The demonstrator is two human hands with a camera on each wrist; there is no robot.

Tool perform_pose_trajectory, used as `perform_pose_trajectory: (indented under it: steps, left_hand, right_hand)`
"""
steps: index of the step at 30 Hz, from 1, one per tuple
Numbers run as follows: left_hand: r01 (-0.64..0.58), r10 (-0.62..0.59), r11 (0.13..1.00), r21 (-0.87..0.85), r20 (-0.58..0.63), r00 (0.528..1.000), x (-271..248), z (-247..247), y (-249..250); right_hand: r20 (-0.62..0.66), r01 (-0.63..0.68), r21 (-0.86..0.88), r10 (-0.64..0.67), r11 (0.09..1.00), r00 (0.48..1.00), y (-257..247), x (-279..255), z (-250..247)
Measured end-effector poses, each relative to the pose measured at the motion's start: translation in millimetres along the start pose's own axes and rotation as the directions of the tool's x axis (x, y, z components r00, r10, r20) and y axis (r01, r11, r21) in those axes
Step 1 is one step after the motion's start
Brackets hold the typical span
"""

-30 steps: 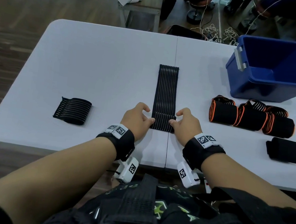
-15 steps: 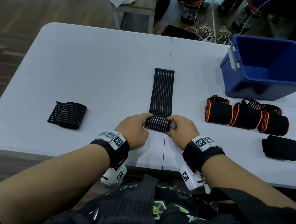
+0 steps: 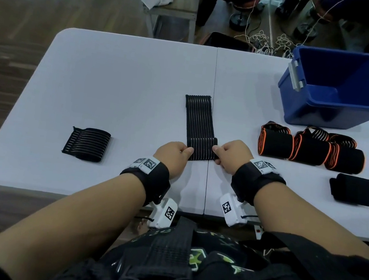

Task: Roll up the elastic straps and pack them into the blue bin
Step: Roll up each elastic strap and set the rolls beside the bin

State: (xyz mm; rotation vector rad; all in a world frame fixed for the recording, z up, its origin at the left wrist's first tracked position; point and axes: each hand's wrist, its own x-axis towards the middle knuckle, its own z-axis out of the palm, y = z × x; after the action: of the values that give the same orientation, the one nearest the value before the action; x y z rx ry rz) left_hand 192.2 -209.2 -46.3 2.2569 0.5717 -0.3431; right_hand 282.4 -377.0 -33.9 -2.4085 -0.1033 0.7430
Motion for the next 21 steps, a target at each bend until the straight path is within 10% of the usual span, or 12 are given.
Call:
perform_pose_trajectory:
  steps: [8, 21]
  left_hand:
    - [0.062, -0.058, 0.995, 0.075, -0.058, 0.997, 1, -3, 8]
    - [-0.246, 0.249, 0.947, 0.207, 0.011, 0.968, -9, -6, -3]
  right_hand:
    - [-0.069, 0.010, -0.012, -0.011, 1.000, 0.998, -7, -1, 3]
    - [0.091, 0.338, -0.350, -0.327, 0.874, 0.941, -2, -9, -4]
